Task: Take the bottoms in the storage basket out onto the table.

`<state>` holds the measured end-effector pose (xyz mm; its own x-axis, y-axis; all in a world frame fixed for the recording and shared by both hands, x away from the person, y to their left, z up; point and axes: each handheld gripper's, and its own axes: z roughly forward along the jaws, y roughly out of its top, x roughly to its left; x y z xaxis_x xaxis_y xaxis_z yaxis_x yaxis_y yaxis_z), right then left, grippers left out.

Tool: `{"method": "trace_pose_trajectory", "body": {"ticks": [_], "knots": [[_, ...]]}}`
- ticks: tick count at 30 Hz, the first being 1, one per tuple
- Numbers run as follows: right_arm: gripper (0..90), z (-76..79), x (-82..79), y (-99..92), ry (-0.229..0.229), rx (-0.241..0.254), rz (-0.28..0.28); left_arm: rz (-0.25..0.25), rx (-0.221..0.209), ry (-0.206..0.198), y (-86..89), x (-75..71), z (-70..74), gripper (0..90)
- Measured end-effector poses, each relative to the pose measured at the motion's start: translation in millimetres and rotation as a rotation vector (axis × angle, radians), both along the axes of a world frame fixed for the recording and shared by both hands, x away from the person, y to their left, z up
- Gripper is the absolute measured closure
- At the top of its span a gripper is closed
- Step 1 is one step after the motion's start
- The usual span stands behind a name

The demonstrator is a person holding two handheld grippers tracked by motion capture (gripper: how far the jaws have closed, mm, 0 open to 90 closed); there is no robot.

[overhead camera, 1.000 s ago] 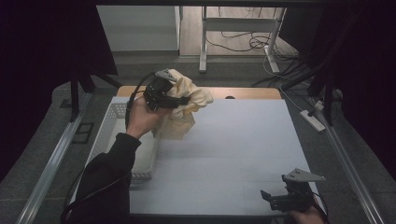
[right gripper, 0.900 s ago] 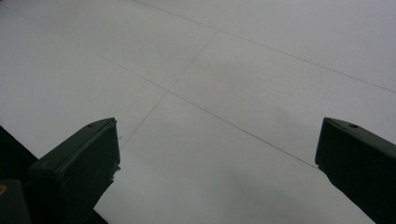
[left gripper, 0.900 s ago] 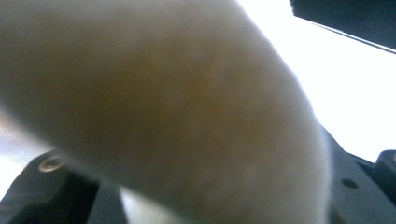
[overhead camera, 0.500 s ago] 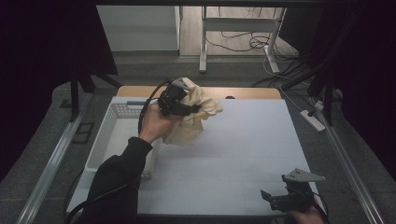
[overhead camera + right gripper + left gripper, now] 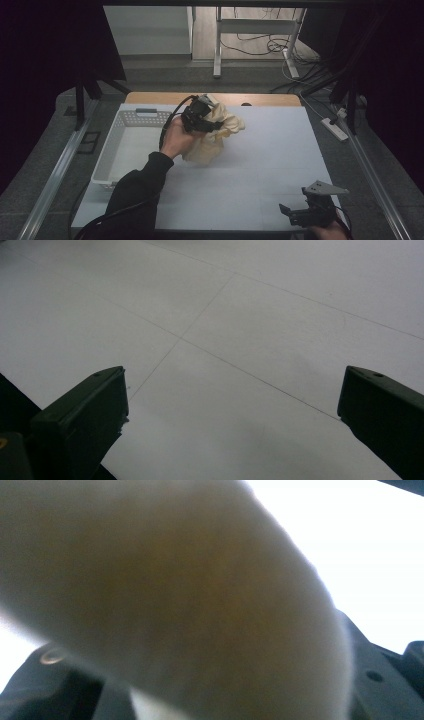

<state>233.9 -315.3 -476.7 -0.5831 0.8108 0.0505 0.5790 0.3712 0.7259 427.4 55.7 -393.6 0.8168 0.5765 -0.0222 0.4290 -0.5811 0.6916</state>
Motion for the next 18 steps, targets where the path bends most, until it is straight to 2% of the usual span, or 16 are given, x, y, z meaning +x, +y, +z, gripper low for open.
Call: {"method": "trace_pose_trajectory", "body": {"ticks": [6, 15, 18], "knots": [[0.3, -0.1, 0.1, 0.2, 0.001, 0.001, 0.000, 0.001, 0.015, 0.021, -8.4, 4.5, -14.0, 61.1], [0.3, -0.1, 0.3, -0.3, 0.003, 0.002, 0.000, 0.010, -0.008, 0.097, -17.2, 12.1, -33.3, 59.9], [0.3, -0.2, 0.3, -0.3, 0.004, 0.007, -0.002, 0.004, 0.002, 0.111, -21.8, 13.3, -41.0, 59.5]]}}
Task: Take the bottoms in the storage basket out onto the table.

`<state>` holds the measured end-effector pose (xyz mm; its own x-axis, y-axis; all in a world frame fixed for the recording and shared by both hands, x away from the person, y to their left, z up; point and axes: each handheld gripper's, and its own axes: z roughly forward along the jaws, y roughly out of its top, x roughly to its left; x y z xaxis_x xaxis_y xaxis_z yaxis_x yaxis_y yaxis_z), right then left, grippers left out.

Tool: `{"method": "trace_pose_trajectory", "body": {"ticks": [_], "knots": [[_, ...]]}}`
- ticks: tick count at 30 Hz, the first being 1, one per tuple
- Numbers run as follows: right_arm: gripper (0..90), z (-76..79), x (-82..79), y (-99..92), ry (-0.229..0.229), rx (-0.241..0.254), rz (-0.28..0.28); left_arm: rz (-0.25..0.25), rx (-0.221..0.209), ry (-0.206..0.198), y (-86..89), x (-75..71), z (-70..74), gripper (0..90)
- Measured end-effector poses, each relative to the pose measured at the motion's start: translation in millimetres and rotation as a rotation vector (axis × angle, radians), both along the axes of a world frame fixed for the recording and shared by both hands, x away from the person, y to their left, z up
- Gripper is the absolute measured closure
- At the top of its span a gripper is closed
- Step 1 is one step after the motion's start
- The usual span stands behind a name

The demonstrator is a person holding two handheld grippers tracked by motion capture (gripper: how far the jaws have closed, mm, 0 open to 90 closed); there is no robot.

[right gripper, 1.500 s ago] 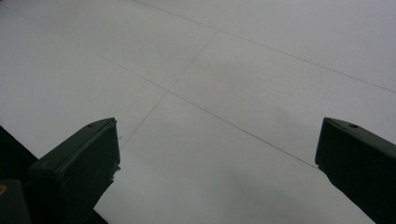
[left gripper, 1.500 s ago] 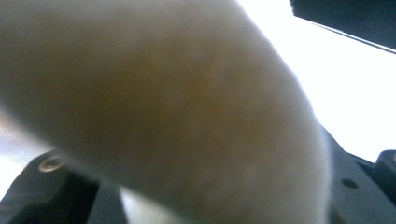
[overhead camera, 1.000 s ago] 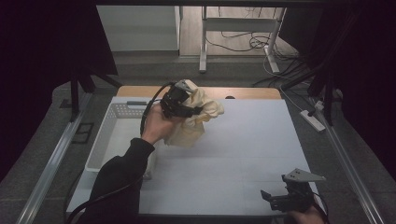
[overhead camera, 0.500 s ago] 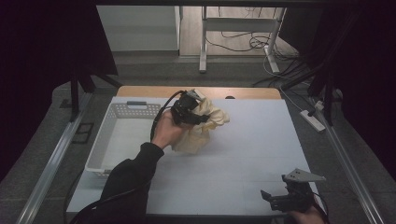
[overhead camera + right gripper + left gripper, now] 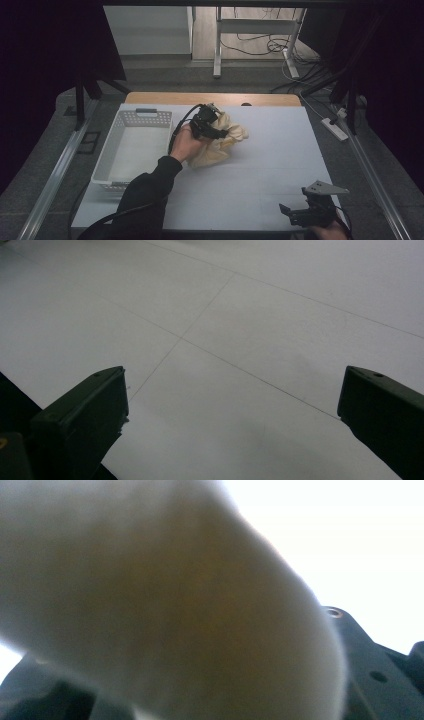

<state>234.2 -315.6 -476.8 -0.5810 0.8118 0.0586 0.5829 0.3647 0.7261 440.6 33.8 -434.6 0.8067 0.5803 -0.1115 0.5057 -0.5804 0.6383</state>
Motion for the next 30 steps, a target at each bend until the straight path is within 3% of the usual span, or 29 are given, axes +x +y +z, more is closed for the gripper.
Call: {"method": "trace_pose_trajectory", "body": {"ticks": [21, 30], "knots": [[0.3, 0.0, 0.1, -0.7, 0.001, 0.004, 0.002, 0.020, 0.016, 0.059, -16.5, 4.1, -35.3, 57.7], [0.3, 0.0, 0.0, -0.8, 0.000, 0.004, 0.003, 0.023, 0.025, 0.057, -21.9, 2.4, -43.8, 56.2]]}}
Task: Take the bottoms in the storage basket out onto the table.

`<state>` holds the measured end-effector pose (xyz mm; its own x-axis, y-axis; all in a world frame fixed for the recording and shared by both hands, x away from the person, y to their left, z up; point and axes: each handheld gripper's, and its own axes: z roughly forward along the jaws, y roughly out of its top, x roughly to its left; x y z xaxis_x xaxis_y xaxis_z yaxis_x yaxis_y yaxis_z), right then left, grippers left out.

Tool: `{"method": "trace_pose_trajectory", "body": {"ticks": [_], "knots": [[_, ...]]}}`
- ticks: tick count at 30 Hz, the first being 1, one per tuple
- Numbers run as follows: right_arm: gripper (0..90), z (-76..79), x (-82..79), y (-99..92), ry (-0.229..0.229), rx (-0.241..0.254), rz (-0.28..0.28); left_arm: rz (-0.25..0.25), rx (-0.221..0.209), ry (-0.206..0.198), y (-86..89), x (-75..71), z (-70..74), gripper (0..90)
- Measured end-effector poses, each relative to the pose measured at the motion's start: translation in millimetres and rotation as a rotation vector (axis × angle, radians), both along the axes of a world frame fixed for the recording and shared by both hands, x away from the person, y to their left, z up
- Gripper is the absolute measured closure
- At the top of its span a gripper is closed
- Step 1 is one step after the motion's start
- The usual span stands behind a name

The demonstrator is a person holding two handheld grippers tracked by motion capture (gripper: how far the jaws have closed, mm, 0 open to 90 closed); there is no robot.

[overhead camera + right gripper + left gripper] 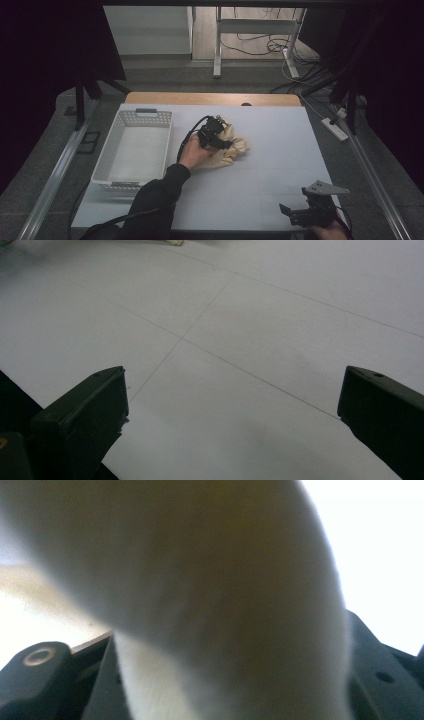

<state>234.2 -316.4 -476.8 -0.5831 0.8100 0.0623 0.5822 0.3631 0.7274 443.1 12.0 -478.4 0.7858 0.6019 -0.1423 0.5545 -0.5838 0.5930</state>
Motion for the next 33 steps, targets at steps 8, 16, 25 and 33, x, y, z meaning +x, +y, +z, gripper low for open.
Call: {"method": "trace_pose_trajectory", "body": {"ticks": [8, 16, 25, 33], "knots": [[0.3, 0.0, 0.0, 0.0, 0.001, -0.002, 0.001, 0.005, -0.008, 0.018, -0.7, 0.7, -6.3, 55.3], [0.3, 0.0, 0.0, 0.2, 0.001, -0.002, 0.001, 0.001, -0.004, 0.030, -3.0, 0.0, -11.4, 53.5], [0.3, 0.0, -0.1, 0.3, 0.001, -0.003, 0.002, 0.006, 0.007, 0.047, -5.3, -1.2, -19.1, 50.3], [0.3, 0.0, -0.2, 0.3, 0.000, -0.004, 0.003, 0.016, 0.022, 0.047, -6.2, -1.6, -26.5, 45.4]]}}
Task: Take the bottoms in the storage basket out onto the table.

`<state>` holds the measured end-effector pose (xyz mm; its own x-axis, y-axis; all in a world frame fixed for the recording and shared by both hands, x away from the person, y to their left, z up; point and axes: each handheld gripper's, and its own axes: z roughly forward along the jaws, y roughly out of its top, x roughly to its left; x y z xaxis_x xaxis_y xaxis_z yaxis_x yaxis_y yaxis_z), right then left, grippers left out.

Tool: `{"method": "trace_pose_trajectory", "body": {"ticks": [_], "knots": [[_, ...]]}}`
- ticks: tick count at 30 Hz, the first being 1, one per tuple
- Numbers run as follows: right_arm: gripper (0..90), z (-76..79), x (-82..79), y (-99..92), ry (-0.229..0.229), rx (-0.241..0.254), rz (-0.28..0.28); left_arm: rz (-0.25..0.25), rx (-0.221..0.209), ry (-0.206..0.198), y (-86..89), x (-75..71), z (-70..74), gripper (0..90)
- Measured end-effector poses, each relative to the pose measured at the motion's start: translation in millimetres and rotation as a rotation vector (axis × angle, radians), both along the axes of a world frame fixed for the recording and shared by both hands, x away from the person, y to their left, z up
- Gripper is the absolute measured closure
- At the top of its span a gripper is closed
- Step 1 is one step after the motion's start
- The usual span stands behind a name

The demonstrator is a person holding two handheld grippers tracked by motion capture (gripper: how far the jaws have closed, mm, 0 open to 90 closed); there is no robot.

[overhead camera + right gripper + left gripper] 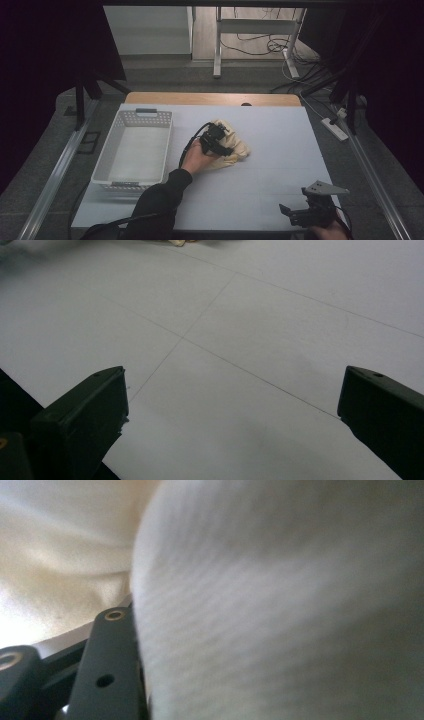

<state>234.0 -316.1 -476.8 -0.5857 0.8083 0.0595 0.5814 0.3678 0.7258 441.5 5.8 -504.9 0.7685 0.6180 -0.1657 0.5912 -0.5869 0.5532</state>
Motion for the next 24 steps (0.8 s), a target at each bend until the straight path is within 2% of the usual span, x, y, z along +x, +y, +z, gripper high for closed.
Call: {"method": "trace_pose_trajectory", "body": {"ticks": [13, 18, 24], "knots": [[0.3, -0.1, -0.1, -0.2, 0.001, 0.000, 0.003, 0.016, -0.006, 0.017, 4.1, 2.8, -3.7, 34.1], [0.3, -0.2, -0.1, 0.1, 0.002, 0.000, 0.005, 0.020, -0.008, 0.022, 4.1, 2.7, -3.8, 25.2], [0.3, -0.2, 0.0, 0.2, 0.003, -0.002, 0.006, 0.023, -0.017, 0.020, 5.3, 2.3, -2.9, 19.0]]}}
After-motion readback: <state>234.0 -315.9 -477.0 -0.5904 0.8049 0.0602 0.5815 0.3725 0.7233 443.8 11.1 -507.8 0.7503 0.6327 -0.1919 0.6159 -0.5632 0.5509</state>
